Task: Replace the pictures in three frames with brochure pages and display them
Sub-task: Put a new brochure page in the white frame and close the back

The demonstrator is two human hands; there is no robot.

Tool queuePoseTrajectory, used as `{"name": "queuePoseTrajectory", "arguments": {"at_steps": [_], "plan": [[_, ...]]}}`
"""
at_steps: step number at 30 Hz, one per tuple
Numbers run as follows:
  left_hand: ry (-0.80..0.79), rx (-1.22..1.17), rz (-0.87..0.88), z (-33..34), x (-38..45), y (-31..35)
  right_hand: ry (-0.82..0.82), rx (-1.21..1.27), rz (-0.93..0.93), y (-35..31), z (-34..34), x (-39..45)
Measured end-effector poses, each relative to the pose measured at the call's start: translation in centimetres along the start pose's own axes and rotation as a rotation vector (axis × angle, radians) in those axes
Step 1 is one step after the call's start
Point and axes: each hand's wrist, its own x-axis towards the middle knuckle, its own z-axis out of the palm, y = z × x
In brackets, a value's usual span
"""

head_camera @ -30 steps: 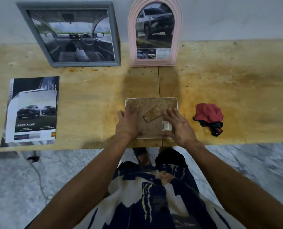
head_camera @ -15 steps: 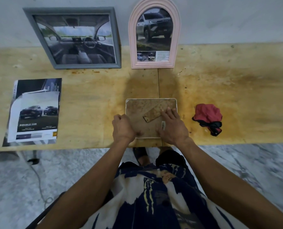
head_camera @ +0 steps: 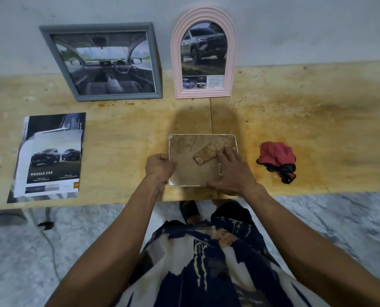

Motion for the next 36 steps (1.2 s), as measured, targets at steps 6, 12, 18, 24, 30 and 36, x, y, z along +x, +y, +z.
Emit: {"name": "queuePoseTrajectory", "arguments": {"at_steps": [6, 12, 18, 24, 30, 36], "plan": [[0.030, 0.015, -0.043, -1.5, -0.1, 4.4, 0.431, -0.071, -0.426, -1.2, -0.9, -0.8], [-0.039, -0.101, -0.074, -2.6, -0.4, 7.0, 0.580, -0.020, -0.542, -2.2, -2.5, -0.2], [-0.166, -0.373, 0.081, -2.1, -1.3, 8.8, 0.774, 0.255, -0.270, -3.9, -5.8, 0.7], [-0.182, -0.190, 0.154, -0.3, -1.8, 7.4, 0.729, 0.980, 0.106, -2.9, -7.9, 2.1], [-0.332, -0.183, -0.017, 1.2, -2.1, 4.8, 0.554, 1.166, 0.377, -0.2, -4.5, 3.1], [-0.277, -0.085, -0.024, 3.4, -2.1, 3.6, 0.491, 1.102, 0.419, 1.3, -2.7, 2.6]]}}
